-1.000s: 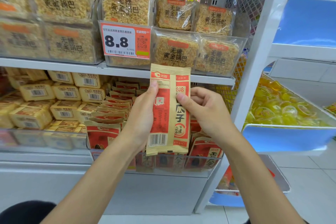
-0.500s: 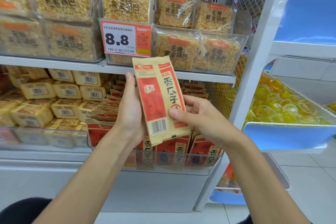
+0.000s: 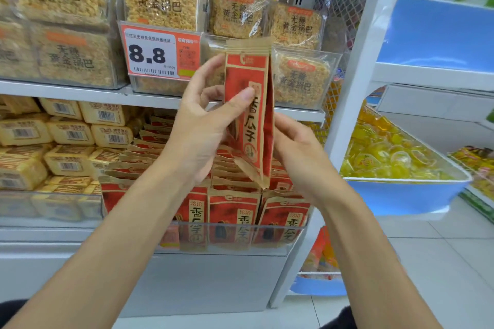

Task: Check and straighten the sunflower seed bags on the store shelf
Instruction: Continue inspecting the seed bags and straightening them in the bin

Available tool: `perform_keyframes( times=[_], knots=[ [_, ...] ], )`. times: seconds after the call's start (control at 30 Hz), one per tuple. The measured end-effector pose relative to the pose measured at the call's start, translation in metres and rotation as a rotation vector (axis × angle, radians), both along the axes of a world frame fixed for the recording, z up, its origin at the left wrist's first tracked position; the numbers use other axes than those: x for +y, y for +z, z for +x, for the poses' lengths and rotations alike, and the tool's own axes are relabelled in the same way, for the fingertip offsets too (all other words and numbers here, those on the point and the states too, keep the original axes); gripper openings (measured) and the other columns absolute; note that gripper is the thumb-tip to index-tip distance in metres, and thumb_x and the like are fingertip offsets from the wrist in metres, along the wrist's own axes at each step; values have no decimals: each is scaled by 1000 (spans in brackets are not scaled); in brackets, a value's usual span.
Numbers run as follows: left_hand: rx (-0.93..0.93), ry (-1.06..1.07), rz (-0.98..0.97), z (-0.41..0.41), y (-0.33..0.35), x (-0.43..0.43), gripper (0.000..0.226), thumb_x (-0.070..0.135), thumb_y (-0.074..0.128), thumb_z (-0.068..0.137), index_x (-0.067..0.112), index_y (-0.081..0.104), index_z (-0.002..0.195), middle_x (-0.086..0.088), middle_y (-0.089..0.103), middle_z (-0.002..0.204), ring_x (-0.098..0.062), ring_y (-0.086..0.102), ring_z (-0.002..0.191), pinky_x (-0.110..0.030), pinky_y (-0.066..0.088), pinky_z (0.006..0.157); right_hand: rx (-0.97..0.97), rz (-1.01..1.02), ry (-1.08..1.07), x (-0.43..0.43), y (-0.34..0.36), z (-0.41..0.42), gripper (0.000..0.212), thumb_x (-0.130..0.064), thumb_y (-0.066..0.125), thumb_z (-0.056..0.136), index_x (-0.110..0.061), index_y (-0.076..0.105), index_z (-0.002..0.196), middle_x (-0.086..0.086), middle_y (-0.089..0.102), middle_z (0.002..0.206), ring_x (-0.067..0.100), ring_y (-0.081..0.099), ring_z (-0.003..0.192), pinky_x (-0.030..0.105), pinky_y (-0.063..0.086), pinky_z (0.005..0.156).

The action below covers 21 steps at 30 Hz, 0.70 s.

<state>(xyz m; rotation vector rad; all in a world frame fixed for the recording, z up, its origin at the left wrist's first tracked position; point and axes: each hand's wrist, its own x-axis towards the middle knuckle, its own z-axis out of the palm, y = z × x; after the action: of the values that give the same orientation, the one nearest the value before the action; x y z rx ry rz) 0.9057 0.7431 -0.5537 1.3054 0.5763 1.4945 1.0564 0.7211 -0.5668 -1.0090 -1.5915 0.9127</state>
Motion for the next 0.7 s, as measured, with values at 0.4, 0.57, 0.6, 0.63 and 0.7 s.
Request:
perform_keyframes(
  times=[0.4, 0.57, 0.6, 0.63, 0.7],
  knots=[
    [310, 80, 53, 22, -22, 11, 32, 12, 55, 99, 31, 61, 124, 5, 69, 103, -3, 65, 103, -21, 51, 92, 55, 188, -170, -3, 20, 61, 14, -11, 65, 90, -21, 66, 100, -12, 75, 86, 5, 71, 83, 18, 53, 71],
    [715, 177, -7, -3, -37, 21, 33, 7, 50, 100, 31, 72, 98, 15, 72, 94, 3, 65, 93, -13, 42, 81, 179, 119, -99, 7, 3, 91, 20, -26, 75, 73, -25, 73, 93, -1, 75, 98, 20, 70, 96, 37, 52, 88],
    [743, 170, -30, -5, -40, 22, 33, 8, 49, 100, 31, 72, 97, 15, 72, 95, 0, 65, 94, -14, 42, 80, 184, 75, -74, 9, -1, 91, 27, -27, 76, 70, -22, 73, 96, 1, 75, 100, 21, 69, 98, 37, 52, 89],
    [758, 163, -47, -5, -43, 23, 34, 8, 49, 100, 32, 72, 97, 16, 72, 95, 1, 65, 96, -13, 40, 80, 164, 38, -62, 12, -6, 91, 33, -26, 78, 69, -18, 72, 100, 4, 75, 102, 22, 69, 99, 36, 53, 90],
    [763, 155, -47, -5, -47, 23, 36, 7, 49, 100, 34, 72, 96, 17, 72, 94, 9, 62, 95, -11, 38, 82, 84, -25, -54, 17, -17, 89, 37, -22, 79, 72, -12, 70, 106, 7, 75, 106, 23, 69, 102, 32, 53, 89]
  ],
)
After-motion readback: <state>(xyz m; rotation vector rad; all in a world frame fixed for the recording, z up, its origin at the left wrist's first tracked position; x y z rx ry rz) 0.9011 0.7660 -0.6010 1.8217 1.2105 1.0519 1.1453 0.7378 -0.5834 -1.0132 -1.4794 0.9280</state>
